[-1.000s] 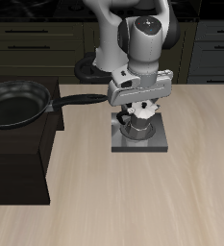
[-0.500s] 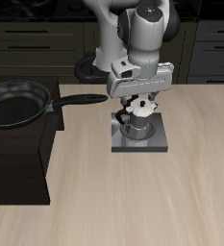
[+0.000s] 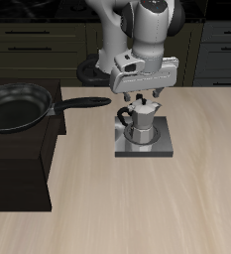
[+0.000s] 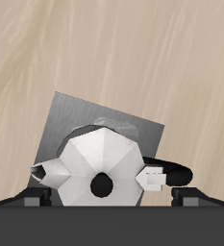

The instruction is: Place the moka pot on the stove and turn on the stove

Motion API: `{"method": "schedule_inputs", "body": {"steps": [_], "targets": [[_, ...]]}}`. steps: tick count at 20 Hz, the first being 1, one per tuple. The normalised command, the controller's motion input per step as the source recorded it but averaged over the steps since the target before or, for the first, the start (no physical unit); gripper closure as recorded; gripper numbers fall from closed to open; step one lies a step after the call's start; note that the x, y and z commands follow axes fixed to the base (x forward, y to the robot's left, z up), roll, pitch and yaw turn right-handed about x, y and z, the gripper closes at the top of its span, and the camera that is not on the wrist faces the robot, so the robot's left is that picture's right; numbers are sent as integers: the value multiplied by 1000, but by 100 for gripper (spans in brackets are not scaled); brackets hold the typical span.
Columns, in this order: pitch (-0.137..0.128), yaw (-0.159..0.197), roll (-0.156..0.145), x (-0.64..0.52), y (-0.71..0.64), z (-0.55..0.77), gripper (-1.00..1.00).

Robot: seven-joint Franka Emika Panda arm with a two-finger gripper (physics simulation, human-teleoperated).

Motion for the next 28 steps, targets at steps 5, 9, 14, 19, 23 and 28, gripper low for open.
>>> {"method": "schedule_inputs", "body": {"steps": [5,9,14,19,23,28], "targets": [[-21,8,-17,-87,-114,96,-100],[-28,-1,-15,-180,-92,96,-100],[-8,-2,-9,-169,-58,11,-100],[-43,-18,-34,-220,-92,60,-100],[-54,-35,-50,-341,-123,87,-100],[-17,-71,-19,-352,-261,38,-100]]}}
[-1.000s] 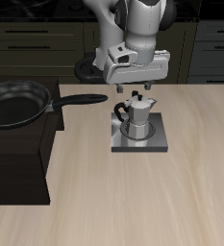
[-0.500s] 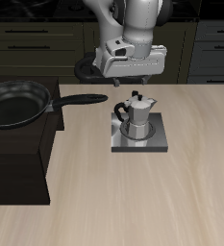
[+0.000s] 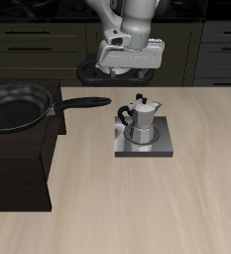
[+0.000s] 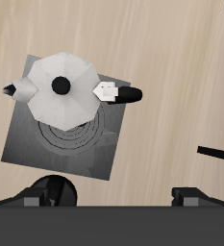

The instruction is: Place the moka pot on the stove and turn on the stove

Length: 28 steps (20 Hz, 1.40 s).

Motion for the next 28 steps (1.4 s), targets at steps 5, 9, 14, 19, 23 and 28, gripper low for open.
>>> {"method": "schedule_inputs", "body": {"steps": [5,9,14,19,23,28], "targets": [[-20,-12,-38,-259,-132,-9,-100],[-40,-56,-7,-164,-10,103,-100],[7,-9,2,-97,127,-54,-100],[12,-62,21,-108,173,-43,-100],[30,-39,6,-34,72,-137,-100],[19,-55,-29,-72,23,-68,-100]]}}
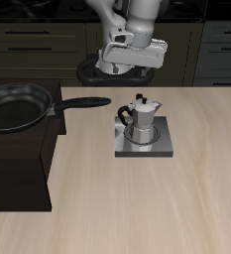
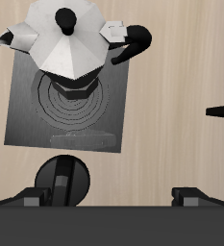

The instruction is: Place the moka pot on the stove and turn on the stove

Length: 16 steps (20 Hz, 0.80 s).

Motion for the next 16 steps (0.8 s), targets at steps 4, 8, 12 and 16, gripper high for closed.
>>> {"method": "schedule_inputs", "body": {"steps": [4,8,12,16], "targets": [[-3,-40,-44,-102,-118,30,-100],[-2,-25,-18,-187,84,-52,-100],[27,-18,-46,-193,99,-118,-100],[7,-26,44,-192,41,-25,-100]]}}
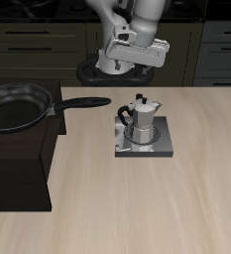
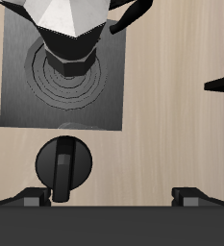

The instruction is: Place the moka pot on the stove and turn on the stove

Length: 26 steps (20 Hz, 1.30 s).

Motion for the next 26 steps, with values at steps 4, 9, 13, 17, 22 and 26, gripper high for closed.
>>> {"method": "schedule_inputs", "body": {"steps": [4,9,13,17,22,26], "targets": [[45,-2,2,-45,149,-266,-100],[8,-18,49,-69,280,-162,-100],[80,-22,0,37,152,-413,-100],[46,-14,9,54,109,-347,-100],[56,-15,-19,-29,2,-249,-100],[23,-47,19,-126,113,-249,-100]]}}
